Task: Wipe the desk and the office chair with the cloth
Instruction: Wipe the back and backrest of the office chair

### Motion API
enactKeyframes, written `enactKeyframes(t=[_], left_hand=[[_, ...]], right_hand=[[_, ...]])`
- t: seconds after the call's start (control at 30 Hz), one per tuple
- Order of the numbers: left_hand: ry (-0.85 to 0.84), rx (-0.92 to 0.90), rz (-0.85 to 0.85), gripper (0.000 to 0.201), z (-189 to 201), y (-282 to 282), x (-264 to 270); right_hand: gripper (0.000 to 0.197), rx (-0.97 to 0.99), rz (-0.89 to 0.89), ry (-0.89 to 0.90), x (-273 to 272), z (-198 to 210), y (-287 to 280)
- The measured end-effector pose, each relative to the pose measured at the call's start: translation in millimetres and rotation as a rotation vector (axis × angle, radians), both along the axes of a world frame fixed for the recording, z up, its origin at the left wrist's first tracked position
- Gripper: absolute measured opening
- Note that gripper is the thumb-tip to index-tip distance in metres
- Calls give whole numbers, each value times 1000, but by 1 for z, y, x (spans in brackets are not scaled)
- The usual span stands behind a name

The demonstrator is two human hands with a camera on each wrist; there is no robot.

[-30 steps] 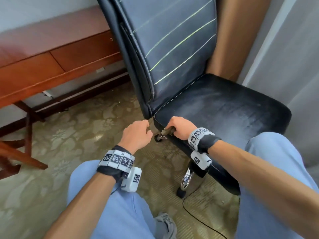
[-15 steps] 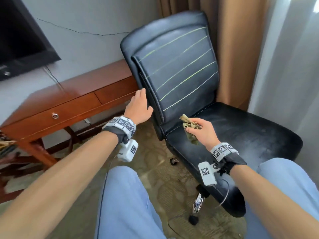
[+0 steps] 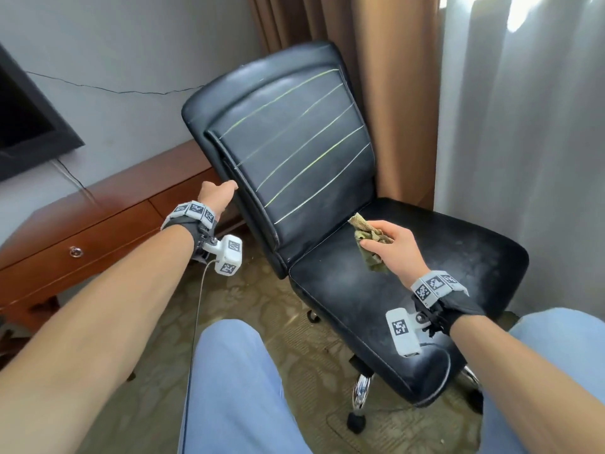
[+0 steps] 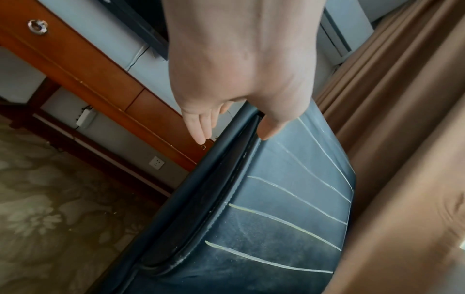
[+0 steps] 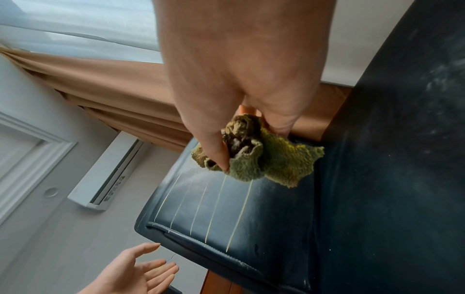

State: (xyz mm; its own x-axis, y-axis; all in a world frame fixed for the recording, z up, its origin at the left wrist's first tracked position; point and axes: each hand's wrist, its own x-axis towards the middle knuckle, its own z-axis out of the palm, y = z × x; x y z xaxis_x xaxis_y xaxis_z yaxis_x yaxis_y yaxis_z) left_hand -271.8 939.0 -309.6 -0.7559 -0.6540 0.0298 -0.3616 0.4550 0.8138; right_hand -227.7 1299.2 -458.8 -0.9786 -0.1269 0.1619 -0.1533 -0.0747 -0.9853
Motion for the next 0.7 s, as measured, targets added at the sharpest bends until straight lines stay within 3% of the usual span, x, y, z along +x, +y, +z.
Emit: enactKeyframes(t=[0.17,0.5,0.7], left_hand=[[61,101,-39,68,-7,10,-8],[105,95,44,96,0,17,-20],[114,226,-23,108,-19,0,-29]], right_hand=[[32,65,-7,37,-1,-7,8],[30,93,-3,49,-9,-14,16],[31,56,-20,47,-12,-11,16]])
